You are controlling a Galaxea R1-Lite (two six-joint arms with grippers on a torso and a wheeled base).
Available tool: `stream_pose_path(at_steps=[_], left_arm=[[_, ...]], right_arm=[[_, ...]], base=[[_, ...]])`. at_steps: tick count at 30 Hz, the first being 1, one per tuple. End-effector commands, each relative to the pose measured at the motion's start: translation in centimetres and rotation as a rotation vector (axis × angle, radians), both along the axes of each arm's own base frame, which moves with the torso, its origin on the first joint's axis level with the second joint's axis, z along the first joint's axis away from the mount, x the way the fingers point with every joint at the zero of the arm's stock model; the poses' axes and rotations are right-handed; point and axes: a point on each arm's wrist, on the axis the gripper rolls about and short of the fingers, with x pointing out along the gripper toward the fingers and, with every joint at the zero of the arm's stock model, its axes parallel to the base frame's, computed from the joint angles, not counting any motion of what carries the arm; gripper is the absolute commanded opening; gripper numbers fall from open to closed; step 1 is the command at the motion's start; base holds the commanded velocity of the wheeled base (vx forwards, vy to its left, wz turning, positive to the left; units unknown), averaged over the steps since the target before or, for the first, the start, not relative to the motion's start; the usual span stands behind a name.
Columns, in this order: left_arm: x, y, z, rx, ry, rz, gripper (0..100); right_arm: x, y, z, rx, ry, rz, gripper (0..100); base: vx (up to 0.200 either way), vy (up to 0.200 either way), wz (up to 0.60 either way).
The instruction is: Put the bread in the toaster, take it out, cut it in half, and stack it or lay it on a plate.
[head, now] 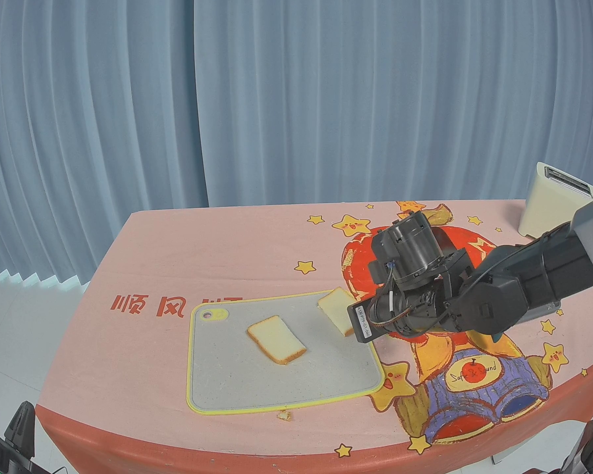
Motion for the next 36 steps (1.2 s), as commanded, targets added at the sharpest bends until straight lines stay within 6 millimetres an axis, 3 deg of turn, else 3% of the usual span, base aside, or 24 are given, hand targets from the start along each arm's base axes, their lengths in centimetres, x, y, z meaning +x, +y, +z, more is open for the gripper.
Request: stream_pose_path(at_steps=[1,19,33,36], left_arm=[[0.0,0.0,-0.5,0.0,0.001,0.001,0],[0.0,0.0,-0.5,0.0,0.001,0.001,0],[0.0,0.0,-0.5,-0.002,0.001,0.001,0],[0.0,0.0,-0.5,0.0,0.001,0.001,0]], right_arm=[[-0.8,-0.7,1.8,0.032,-0.031,-0.007,0],[-6.4,-5.0,6.8,0.18,-0.083,-0.055,0],[-9.9,-7.5,8.0,0.271,-0.089,-0.076,0],[-11.4,-8.4,8.1,0.282,-0.094,-0.062,0]], base=[[0.0,0.0,0.0],[0.0,0.0,0.0],[0.0,0.0,0.0],[0.0,0.0,0.0]])
